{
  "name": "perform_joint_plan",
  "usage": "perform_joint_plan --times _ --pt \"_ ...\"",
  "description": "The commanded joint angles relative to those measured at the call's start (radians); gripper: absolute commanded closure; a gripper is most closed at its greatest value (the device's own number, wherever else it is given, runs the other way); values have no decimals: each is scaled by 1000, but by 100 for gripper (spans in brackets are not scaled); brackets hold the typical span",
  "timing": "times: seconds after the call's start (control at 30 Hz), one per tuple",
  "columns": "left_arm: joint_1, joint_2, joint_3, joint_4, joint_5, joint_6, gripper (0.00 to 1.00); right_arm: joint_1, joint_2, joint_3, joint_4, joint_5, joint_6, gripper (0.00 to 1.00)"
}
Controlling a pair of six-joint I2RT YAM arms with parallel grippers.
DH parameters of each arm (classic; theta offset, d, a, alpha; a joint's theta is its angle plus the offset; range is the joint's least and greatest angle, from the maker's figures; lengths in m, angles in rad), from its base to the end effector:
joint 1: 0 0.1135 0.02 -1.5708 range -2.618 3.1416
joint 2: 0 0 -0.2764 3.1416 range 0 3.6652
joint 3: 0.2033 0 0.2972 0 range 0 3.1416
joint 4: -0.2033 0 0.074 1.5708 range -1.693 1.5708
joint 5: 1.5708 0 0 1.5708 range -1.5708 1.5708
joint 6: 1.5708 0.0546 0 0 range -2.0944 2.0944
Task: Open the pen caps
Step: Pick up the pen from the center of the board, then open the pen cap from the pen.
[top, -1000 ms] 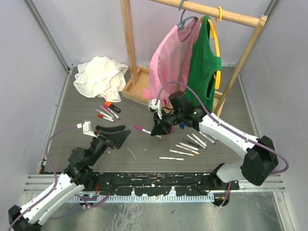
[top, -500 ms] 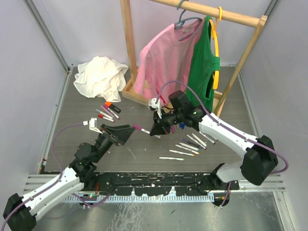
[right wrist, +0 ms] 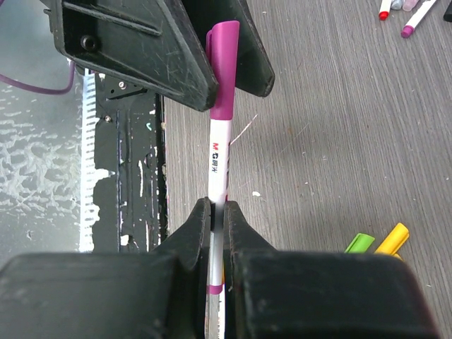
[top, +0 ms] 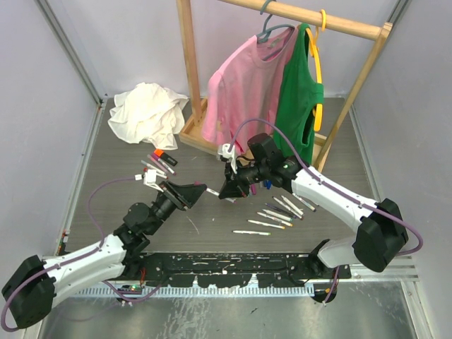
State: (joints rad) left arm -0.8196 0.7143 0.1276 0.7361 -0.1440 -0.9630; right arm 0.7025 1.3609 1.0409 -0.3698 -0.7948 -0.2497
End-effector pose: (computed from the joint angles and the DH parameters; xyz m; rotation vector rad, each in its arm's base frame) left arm 0.1514 -0.1506 0.2024 -0.2430 1.5523 -1.3440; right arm 0.2375 0.2521 0.2778 -1.4008 1.7630 1.1372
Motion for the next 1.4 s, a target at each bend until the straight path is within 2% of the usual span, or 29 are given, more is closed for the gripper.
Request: perform_joint_plan --times 0.0,0.23,0.37,0.4,0.43,0.53,0.57,0.67,0.8,1.1,1.17,1.3,1.37 --pt "-17 43 58 130 -39 -4 56 -6 -39 0 48 -12 11 99" --pt "-28 66 64 140 -43 -6 80 1 -34 -3 47 -6 5 99" --pt "-30 66 61 139 -45 -2 99 2 -32 -4 46 -6 3 99" --pt "-30 66 61 139 -45 -1 100 2 -32 -5 47 -4 4 98" --pt "-30 66 60 139 -43 2 100 2 -32 -5 51 -2 7 92" --pt "-30 69 60 139 -35 7 100 2 -32 -9 71 17 32 61" --pt "-29 71 60 140 -32 8 100 2 -31 -11 75 21 40 54" --pt "-29 85 62 155 -21 15 100 2 -24 -11 86 17 63 43" --pt "-31 112 68 181 -5 20 100 7 -12 -15 91 22 70 42" --pt "-31 156 79 222 9 24 100 45 16 -9 82 72 53 46" --pt "-30 154 79 223 9 26 100 49 17 -8 79 76 49 55" --pt "-30 148 77 221 -11 40 100 50 14 -3 69 78 42 86" --pt "-30 136 78 221 -53 69 100 51 12 -1 63 80 37 96"
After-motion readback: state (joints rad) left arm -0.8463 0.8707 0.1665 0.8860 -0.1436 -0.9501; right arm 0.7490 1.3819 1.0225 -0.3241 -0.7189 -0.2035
